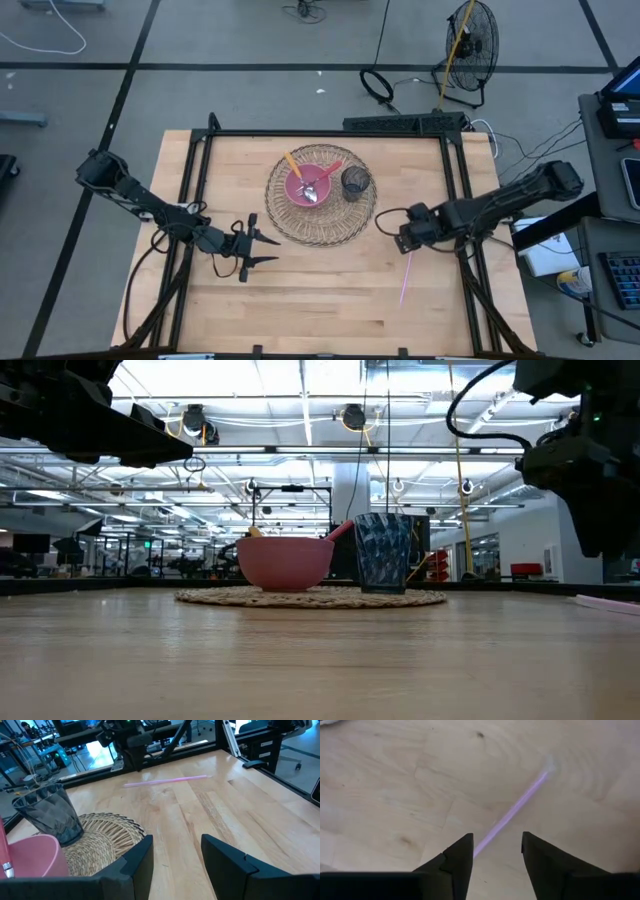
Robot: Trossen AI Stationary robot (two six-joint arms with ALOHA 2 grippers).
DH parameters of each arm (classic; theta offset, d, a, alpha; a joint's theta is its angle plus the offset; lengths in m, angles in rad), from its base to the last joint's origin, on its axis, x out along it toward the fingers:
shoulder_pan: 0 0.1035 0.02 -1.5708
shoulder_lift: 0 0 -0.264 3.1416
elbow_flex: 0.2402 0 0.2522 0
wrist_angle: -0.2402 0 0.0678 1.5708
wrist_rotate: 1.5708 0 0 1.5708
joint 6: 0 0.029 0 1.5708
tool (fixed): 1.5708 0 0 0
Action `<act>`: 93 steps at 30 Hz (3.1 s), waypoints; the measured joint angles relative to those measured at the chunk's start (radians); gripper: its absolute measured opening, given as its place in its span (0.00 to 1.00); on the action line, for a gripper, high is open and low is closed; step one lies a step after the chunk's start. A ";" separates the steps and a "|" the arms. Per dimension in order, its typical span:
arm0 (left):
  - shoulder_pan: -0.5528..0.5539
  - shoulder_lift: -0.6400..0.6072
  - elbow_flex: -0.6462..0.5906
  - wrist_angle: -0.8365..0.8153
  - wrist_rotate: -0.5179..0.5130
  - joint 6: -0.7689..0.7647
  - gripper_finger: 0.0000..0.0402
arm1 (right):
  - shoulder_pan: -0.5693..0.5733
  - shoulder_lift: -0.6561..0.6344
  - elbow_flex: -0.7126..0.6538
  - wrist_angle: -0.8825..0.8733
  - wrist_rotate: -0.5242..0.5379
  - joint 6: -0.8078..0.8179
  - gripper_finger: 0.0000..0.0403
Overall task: Pick & Place Utensil
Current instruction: Put the pink straw into the blue cup on the woven mat
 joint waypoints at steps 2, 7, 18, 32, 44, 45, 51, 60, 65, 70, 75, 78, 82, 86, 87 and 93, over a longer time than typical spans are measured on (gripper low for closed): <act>0.000 0.000 0.000 0.000 0.001 0.000 0.42 | 0.007 0.000 -0.014 0.006 -0.001 0.025 0.42; 0.000 0.000 0.000 -0.003 0.001 0.000 0.42 | 0.012 0.000 -0.071 0.054 -0.006 0.095 0.48; 0.000 0.000 0.000 -0.008 0.001 0.003 0.42 | 0.012 0.000 -0.192 0.238 -0.059 0.154 0.48; 0.000 0.000 0.000 -0.008 0.001 0.005 0.42 | 0.011 0.012 -0.201 0.254 -0.053 0.127 0.48; 0.000 0.000 0.000 -0.016 0.001 0.002 0.42 | 0.011 0.116 -0.198 0.279 -0.082 0.067 0.38; 0.000 0.000 0.000 -0.016 0.001 0.002 0.42 | 0.011 0.115 -0.198 0.280 -0.082 0.067 0.38; 0.000 0.000 0.000 -0.016 0.001 0.001 0.42 | 0.011 0.114 -0.198 0.288 -0.081 0.045 0.34; 0.000 0.000 0.000 -0.016 0.001 0.000 0.42 | 0.011 0.115 -0.199 0.302 -0.062 0.002 0.23; 0.000 0.000 0.000 -0.016 0.000 0.000 0.42 | 0.011 0.115 -0.200 0.309 -0.061 -0.023 0.17; 0.000 0.000 0.000 -0.016 0.000 -0.001 0.42 | 0.011 0.116 -0.200 0.319 -0.057 -0.055 0.12; 0.000 0.000 0.000 -0.016 0.000 -0.005 0.42 | 0.011 0.115 -0.200 0.340 -0.046 -0.113 0.08; 0.000 0.000 0.000 -0.016 0.000 -0.005 0.42 | 0.011 0.115 -0.200 0.346 -0.037 -0.143 0.05; 0.000 0.000 0.000 -0.016 0.000 -0.005 0.42 | 0.011 0.115 -0.200 0.348 -0.038 -0.154 0.04; 0.000 0.000 0.000 -0.016 0.000 -0.009 0.42 | 0.011 0.109 -0.200 0.351 -0.044 -0.156 0.07; 0.000 0.000 0.000 -0.016 0.000 -0.009 0.42 | 0.011 0.106 -0.200 0.350 -0.047 -0.156 0.08; 0.000 0.000 0.000 -0.014 0.000 -0.013 0.42 | 0.010 0.085 -0.201 0.358 -0.058 -0.137 0.19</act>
